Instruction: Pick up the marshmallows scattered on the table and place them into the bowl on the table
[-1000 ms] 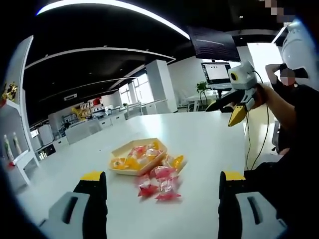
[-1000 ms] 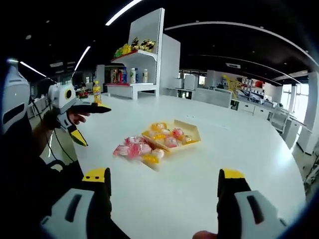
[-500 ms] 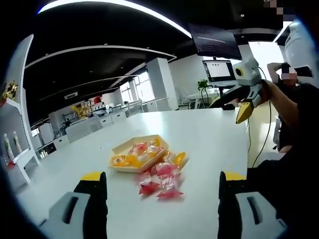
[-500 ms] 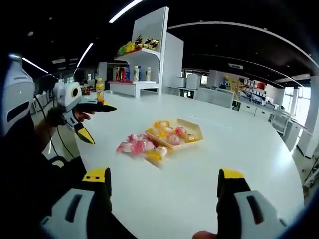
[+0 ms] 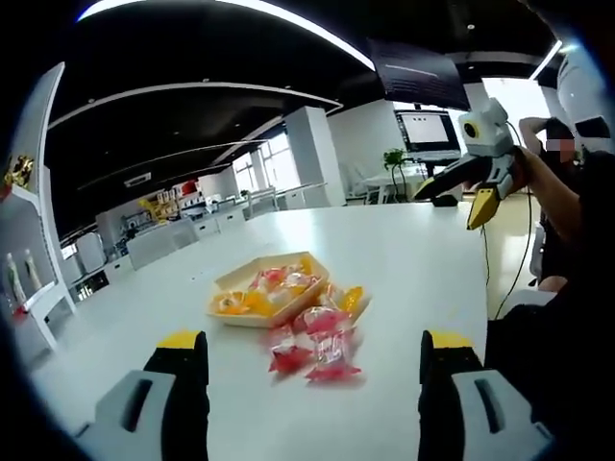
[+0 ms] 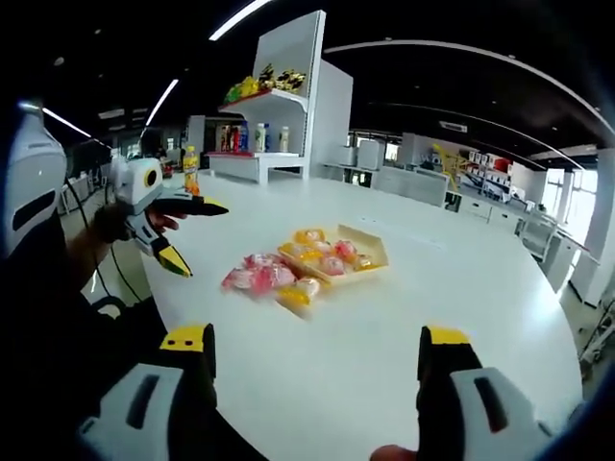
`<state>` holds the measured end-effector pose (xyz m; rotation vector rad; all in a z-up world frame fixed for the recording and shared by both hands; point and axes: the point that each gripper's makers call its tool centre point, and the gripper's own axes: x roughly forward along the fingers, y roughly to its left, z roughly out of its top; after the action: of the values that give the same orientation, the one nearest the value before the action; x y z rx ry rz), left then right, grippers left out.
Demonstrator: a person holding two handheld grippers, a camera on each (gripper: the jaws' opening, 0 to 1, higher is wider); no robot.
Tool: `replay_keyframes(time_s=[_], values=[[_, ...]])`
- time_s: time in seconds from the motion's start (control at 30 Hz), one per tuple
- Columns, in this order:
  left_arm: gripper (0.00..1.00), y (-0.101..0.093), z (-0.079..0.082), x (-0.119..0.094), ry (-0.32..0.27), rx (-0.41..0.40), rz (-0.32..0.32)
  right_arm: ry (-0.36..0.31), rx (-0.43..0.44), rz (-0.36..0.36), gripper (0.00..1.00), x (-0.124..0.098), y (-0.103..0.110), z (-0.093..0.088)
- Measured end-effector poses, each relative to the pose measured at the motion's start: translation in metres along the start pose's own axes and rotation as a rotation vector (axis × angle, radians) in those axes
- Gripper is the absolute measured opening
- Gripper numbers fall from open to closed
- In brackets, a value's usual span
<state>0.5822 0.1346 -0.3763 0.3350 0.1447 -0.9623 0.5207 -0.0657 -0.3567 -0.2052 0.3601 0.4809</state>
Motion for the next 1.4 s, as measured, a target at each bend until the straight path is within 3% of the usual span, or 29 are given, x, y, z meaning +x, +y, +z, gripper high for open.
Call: replay_keyframes(time_s=[0.5,0.93,1.4], values=[[0.90,-0.002,-0.011,0.010,0.026,-0.014,-0.018,-0.012,-0.005,0.027,0.83,-0.004,0.007,0.007],[0.89,-0.005,-0.010,0.017,0.017,-0.023,-0.023,-0.023,-0.020,0.034,0.83,-0.008,0.011,0.009],[0.88,-0.002,-0.014,0.023,0.022,-0.034,0.018,-0.060,-0.030,0.047,0.83,-0.015,0.014,0.019]])
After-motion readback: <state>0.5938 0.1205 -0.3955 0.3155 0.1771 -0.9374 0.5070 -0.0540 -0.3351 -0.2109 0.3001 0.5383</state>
